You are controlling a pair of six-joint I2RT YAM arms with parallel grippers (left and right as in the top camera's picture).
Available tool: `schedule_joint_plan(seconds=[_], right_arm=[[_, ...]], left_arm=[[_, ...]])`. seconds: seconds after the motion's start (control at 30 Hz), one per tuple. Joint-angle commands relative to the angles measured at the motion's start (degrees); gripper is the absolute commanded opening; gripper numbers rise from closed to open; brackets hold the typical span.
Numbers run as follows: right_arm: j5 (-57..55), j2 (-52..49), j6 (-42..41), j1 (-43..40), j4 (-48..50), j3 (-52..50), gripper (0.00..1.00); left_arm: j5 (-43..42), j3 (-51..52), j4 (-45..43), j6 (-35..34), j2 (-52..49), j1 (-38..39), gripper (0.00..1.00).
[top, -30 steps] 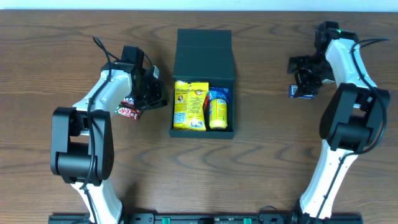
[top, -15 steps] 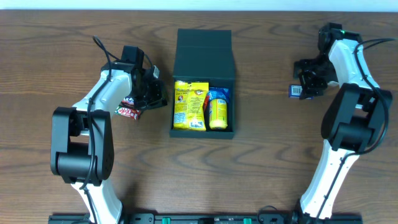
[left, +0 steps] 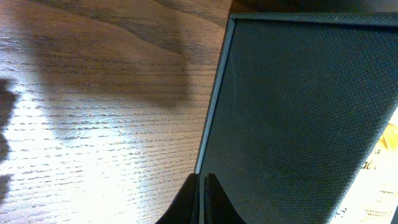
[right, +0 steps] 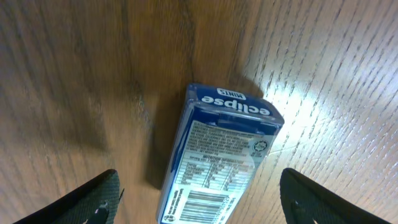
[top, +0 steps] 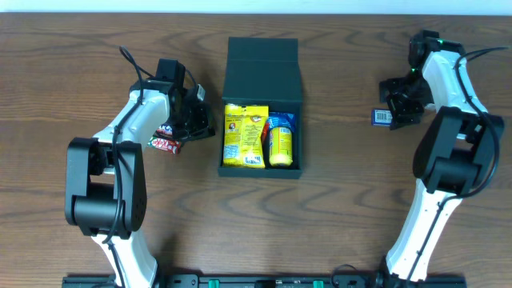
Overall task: Pack container
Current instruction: 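Grasp the blue eclipse mints tin with the right gripper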
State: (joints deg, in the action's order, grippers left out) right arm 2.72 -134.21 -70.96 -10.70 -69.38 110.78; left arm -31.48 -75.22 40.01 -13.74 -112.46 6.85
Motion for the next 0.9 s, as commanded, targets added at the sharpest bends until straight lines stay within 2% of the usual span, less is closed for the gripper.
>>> schedule_joint_plan(seconds=[0.0,0.33,0.87], right_arm=[[-2.5,-0.9,1.0,-0.6,0.0,0.1,0.83],[-3.8,-0.9,3.8,-0.5,2.3,0.0,0.84],[-4.9,-0.9,4.0,1.6,4.2,0.0,0.85]], left_arm=[[0.6,0.2,0.0,-0.5,-0.2,-0.1,0.06],[0.6,0.2,-1.3,-1.4,-0.2,-0.1,0.06],[0.6,0.2,-1.4,-1.4,-0.2,-0.1,0.06]])
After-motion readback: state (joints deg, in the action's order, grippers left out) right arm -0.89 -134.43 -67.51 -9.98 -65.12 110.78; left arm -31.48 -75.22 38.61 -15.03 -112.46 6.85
